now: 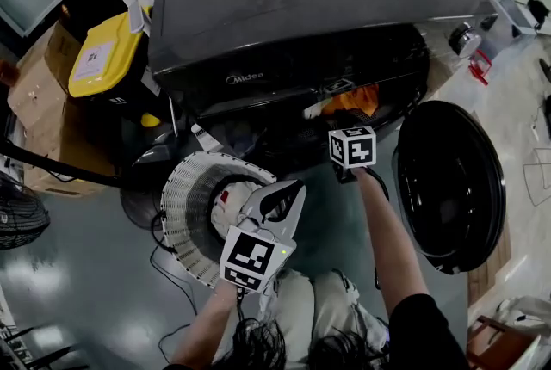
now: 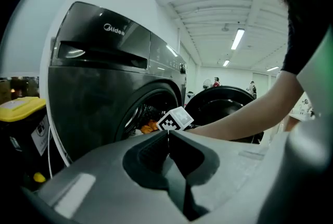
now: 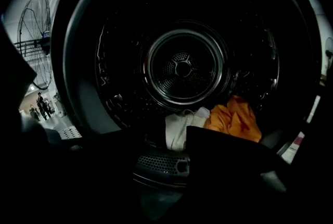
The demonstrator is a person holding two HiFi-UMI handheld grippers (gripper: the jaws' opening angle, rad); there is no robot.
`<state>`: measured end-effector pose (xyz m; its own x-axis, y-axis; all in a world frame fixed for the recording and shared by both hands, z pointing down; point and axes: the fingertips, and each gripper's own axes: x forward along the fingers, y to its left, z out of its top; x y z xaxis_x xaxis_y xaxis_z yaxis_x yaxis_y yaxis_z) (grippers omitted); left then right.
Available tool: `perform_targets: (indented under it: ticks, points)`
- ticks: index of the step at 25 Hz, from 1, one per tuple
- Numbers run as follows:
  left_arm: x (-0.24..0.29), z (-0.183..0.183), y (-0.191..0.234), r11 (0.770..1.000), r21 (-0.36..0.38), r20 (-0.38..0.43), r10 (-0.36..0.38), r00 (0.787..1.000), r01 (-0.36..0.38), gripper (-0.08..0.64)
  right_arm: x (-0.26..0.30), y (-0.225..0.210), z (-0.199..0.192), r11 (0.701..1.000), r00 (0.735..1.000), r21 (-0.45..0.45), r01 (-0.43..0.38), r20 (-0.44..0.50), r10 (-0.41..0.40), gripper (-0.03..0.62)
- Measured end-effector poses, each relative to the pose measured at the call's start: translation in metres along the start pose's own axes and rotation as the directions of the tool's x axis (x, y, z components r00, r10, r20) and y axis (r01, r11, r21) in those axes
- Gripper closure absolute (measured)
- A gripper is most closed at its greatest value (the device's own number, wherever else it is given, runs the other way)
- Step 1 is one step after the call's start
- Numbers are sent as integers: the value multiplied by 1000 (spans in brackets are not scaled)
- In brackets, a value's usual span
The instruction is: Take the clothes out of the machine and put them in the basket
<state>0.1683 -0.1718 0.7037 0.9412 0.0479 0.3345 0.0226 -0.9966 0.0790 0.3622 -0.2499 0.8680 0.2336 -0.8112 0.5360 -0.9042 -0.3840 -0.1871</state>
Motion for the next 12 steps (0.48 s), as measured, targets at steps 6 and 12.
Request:
perform_targets:
  ticks: [6,12]
  points:
    - [25,-28,11,1000,24,6,-21,1000,21,557,57,-15,-15,999,1000,-44,22,-21,-23,265]
    - [30,-43,20,998,59,29,-16,999,15,557,101,-23,-32,995,994,-79,64,-86,-71,262]
